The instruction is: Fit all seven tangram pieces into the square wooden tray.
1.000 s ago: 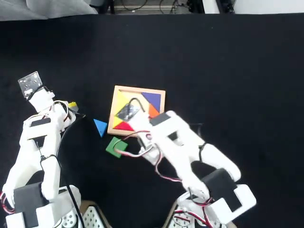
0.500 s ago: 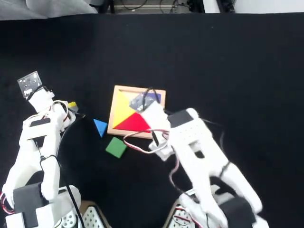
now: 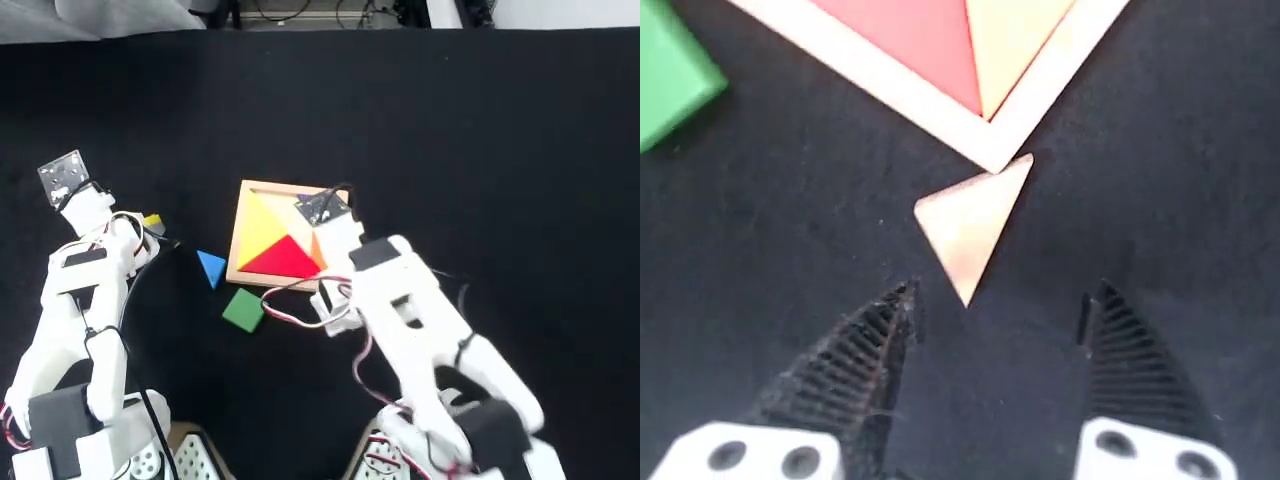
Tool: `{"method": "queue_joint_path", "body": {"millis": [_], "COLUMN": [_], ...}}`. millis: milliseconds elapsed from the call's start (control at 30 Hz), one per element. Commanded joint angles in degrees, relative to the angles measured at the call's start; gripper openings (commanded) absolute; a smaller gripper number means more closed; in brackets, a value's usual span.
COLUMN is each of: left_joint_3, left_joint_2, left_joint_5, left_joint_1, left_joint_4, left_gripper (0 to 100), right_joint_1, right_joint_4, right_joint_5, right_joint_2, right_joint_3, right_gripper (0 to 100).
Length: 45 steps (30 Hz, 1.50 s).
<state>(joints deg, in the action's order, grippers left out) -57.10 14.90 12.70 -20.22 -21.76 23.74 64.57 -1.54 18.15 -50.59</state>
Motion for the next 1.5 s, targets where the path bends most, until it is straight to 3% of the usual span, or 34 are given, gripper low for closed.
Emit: {"method": "queue_joint_path", "body": {"millis": [0, 333, 1033, 1233, 1467], "left_joint_3": [2.9, 2.9, 2.9, 2.9, 2.9], "left_joint_2": [0.4, 0.4, 0.4, 0.4, 0.4], "left_joint_5": [-0.6, -0.6, -0.6, -0.6, -0.6], "left_joint_1": [0.4, 0.5, 0.5, 0.5, 0.5], "left_joint_4": [1.1, 1.2, 1.2, 1.2, 1.2], "left_gripper": [26, 26, 26, 26, 26], "right_joint_1": [-0.6, 7.3, 3.2, 3.3, 3.3], "right_joint_4": [-3.3, -3.7, -6.1, -8.1, -8.1], "right_joint_5": [3.1, 10.4, 10.5, 8.5, 8.2], "right_joint_2": [-5.1, -9.6, -10.3, -13.8, -14.5], "right_joint_3": [5.7, 8.6, 4.7, 5.0, 5.7], "right_gripper": [26.6, 26.6, 26.3, 16.2, 15.6]}}
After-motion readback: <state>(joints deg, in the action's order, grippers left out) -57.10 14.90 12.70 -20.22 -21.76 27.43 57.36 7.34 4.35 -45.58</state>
